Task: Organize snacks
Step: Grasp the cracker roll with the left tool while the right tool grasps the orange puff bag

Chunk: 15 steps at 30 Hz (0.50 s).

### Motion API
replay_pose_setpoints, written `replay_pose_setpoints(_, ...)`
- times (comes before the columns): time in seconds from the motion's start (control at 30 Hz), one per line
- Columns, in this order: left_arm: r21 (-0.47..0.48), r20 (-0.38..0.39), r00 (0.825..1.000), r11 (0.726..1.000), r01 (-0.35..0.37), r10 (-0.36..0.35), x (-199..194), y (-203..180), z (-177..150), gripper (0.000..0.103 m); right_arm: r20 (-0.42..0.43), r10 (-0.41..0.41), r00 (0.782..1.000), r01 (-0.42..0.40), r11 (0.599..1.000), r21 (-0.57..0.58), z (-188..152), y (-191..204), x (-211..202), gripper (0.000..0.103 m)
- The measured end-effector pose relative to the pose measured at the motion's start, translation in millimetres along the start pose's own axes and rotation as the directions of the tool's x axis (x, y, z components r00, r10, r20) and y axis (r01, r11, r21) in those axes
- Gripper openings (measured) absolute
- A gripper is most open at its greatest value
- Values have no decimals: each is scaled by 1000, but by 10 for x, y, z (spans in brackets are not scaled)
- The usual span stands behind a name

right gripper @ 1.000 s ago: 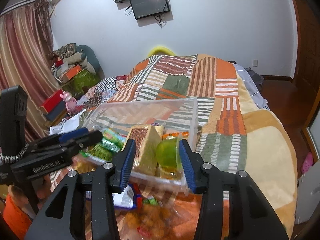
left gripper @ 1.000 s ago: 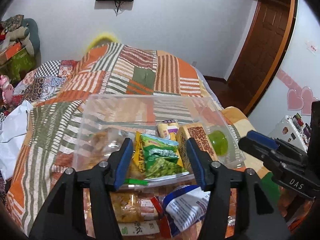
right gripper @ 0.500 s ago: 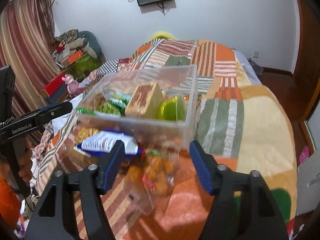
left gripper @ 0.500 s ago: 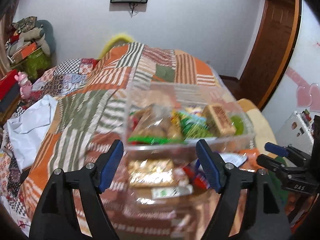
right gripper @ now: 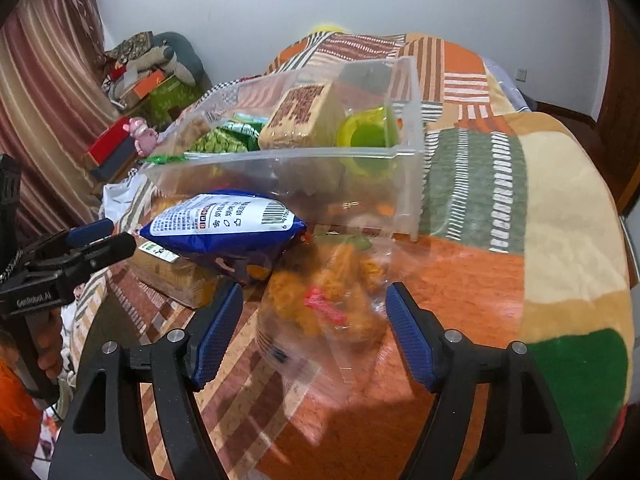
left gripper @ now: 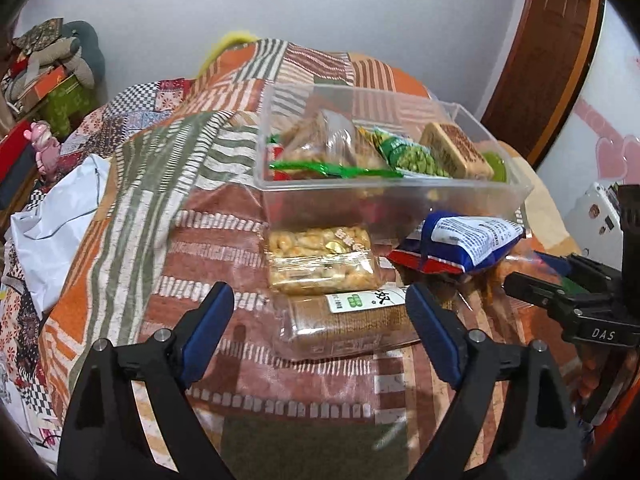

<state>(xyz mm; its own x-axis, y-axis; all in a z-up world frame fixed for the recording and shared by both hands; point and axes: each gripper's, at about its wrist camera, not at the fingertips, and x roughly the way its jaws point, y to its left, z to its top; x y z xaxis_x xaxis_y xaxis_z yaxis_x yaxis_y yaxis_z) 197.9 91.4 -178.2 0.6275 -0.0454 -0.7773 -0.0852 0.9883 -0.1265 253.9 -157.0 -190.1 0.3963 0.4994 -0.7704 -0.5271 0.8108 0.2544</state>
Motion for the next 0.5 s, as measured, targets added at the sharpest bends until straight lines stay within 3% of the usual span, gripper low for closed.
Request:
replay_pose_setpoints(0.17,18,-58,998,999,34,-33,259,-54,41,88,-7,-30,1000,30,999,-13,29,36,65,74)
replay_pose_setpoints(0.3,-4,-60,996,998,65,-65,302,-68,32,89,-14,-46,999,46,999,-10,27,8,100,74)
replay_pose_setpoints(0.37,-7,-64,994,996,85,-85,282,-66,17,89,-12,-47,999,47,999,0,21,-32,91,69)
replay_pose_setpoints(0.4,0,-69,993,996,94,-94,266,-79,-4,89,-8,-49,999,49,999,6,18,-41,83,61)
replay_pose_setpoints(0.5,29,-84,990,993,116,-113,212,-155,-110,89,-2,-19,1000,19,999,33,-2,-93,53,58)
